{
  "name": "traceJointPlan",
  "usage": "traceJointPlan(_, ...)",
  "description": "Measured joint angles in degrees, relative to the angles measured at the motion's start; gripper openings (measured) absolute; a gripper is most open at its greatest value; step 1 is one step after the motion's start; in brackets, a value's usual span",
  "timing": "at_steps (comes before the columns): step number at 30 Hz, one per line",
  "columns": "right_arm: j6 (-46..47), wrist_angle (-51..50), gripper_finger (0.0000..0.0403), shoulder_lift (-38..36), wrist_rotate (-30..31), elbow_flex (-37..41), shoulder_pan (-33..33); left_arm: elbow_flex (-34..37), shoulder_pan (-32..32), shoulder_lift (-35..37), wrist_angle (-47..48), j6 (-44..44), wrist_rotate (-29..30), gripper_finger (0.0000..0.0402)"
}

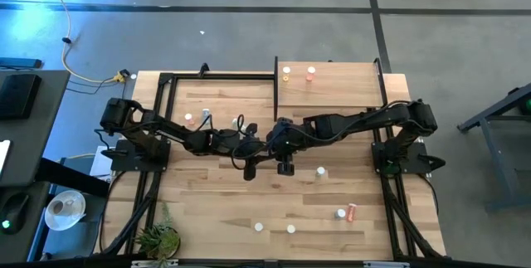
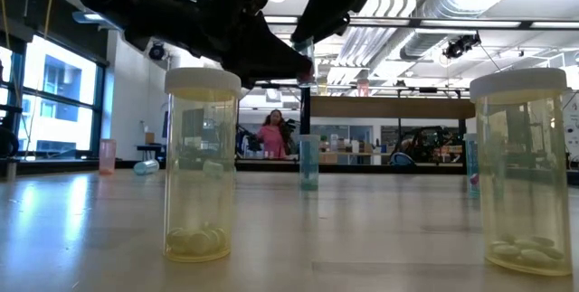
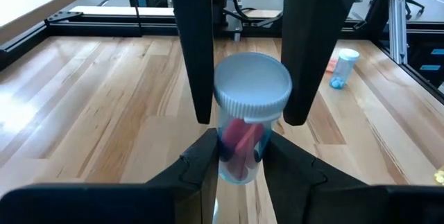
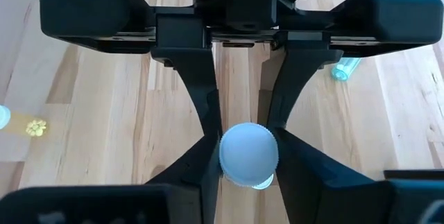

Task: Pick and place medicine bottles onto shelf by color
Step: Put the center blue pill bottle on the shelf

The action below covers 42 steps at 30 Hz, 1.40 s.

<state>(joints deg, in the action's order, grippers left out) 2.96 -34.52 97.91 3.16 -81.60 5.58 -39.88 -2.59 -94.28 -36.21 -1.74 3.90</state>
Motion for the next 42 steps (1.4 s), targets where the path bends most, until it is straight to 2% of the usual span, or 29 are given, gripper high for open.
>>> traceJointPlan(8,0.0,-0.6,0.0106,0.0,-0.1,0.0,0.0,0.0,0.0,0.0,-0.2,1.5,0.7,0.0141)
traceJointPlan(13,0.0,-0.8,0.0107,-0.3,0.1,0.0,0.0,0.0,0.0,0.0,-0.2,1.4,3.5,0.0178)
traceJointPlan(17,0.1,-2.1,0.0107,-2.0,1.1,0.0,0.0,0.0,0.0,0.2,-0.4,1.5,4.2,0.0193)
traceJointPlan(26,0.8,-4.3,0.0107,-10.8,11.2,0.0,0.0,0.0,-0.2,3.4,2.5,3.0,4.5,0.0193)
traceJointPlan(32,0.6,-5.6,0.0107,-16.9,20.4,0.0,-0.4,0.0,-0.2,6.2,6.0,4.3,4.5,0.0195)
traceJointPlan(36,-0.3,-6.2,0.0107,-20.6,25.7,0.0,-2.0,0.0,-0.2,8.2,8.5,4.4,4.5,0.0195)
traceJointPlan(42,-1.1,-7.0,0.0107,-24.8,29.9,0.0,-6.8,0.0,0.1,10.7,11.7,4.5,4.5,0.0195)
